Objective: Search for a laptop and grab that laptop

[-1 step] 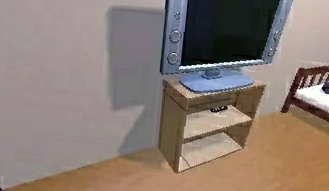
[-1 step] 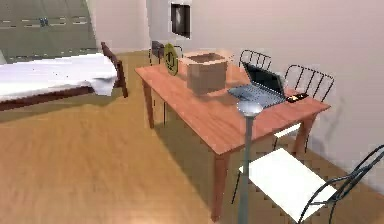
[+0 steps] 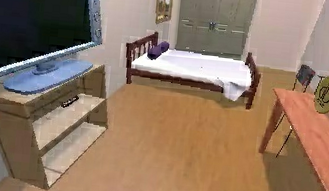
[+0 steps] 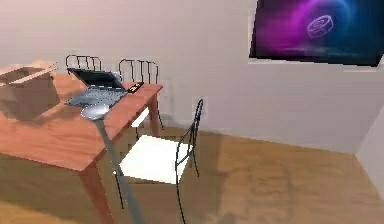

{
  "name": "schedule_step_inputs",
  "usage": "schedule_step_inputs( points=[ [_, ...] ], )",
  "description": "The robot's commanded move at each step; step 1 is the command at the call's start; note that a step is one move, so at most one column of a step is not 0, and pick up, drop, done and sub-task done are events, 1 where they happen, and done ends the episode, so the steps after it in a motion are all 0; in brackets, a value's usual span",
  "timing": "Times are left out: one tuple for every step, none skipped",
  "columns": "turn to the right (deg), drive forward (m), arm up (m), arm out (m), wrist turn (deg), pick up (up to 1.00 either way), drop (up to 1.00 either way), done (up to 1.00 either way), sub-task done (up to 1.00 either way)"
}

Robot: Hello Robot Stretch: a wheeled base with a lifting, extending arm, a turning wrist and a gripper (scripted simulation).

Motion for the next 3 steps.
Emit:
schedule_step_inputs(
  points=[
    [45.0, 0.00, 0.00, 0.00, 0.0, 0.00, 0.00, 0.00, 0.00],
    [45.0, 0.00, 0.00, 0.00, 0.0, 0.00, 0.00, 0.00, 0.00],
    [30.0, 0.00, 0.00, 0.00, 0.0, 0.00, 0.00, 0.00, 0.00]
  ],
)
